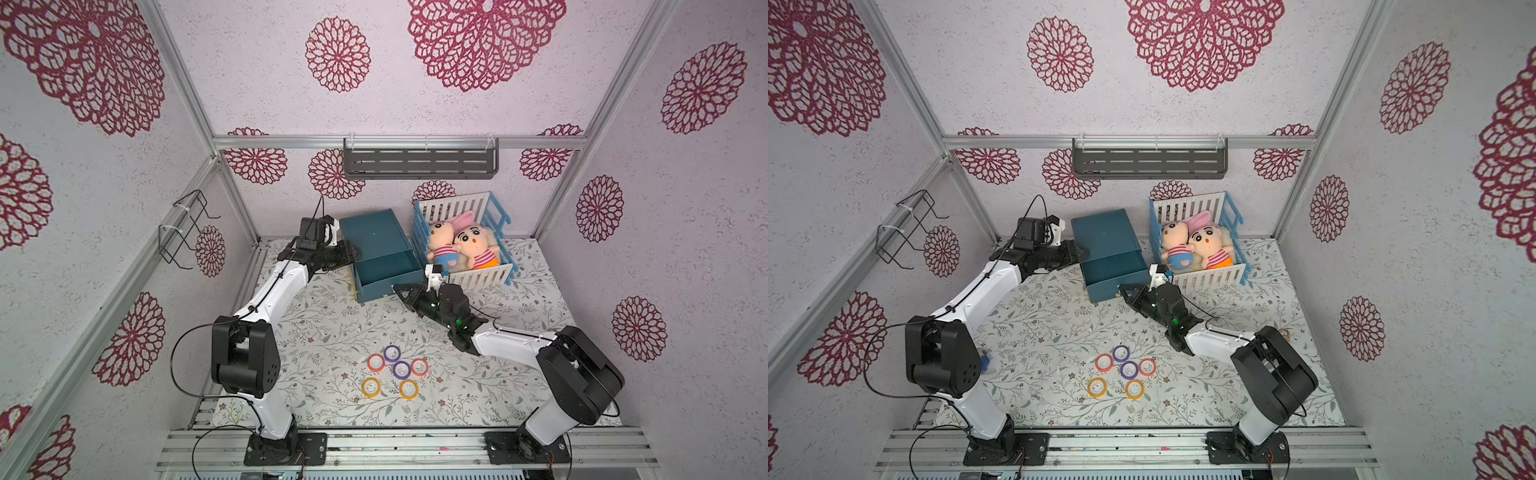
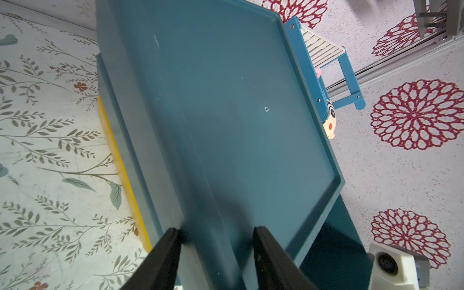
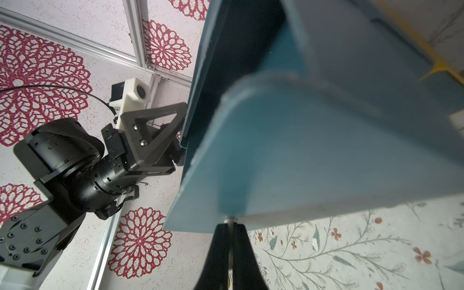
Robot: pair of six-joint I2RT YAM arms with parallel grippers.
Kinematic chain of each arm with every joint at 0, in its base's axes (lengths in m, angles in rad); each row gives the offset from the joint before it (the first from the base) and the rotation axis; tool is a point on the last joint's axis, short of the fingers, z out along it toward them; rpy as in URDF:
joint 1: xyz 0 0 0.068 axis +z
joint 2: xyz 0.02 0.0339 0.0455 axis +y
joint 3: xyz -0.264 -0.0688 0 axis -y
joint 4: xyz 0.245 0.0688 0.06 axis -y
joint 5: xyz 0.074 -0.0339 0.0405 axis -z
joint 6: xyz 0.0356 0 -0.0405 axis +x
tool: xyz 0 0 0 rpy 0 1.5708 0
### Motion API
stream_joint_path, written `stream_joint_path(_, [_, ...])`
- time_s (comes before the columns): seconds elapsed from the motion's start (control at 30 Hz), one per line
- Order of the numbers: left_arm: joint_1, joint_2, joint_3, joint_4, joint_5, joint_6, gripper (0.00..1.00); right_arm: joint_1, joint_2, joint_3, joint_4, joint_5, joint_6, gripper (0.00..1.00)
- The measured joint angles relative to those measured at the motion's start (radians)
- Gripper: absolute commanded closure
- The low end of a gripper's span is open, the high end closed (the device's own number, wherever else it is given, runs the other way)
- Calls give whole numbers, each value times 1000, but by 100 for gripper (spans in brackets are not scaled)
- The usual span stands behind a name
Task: Place the transparent tape into the drawer according to color
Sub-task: Open the drawer in the storage box.
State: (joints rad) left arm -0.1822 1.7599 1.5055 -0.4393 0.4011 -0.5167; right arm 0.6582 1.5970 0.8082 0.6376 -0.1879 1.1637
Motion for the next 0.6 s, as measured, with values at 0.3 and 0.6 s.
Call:
stream_joint_path(0.3, [0,0,0,0,1,0,48,19,-21,-31,-16,15,-3,100])
stream_joint_path(0.6, [0,0,1,-1,1,0,46,25,-31,-34,-33,20,-31,40])
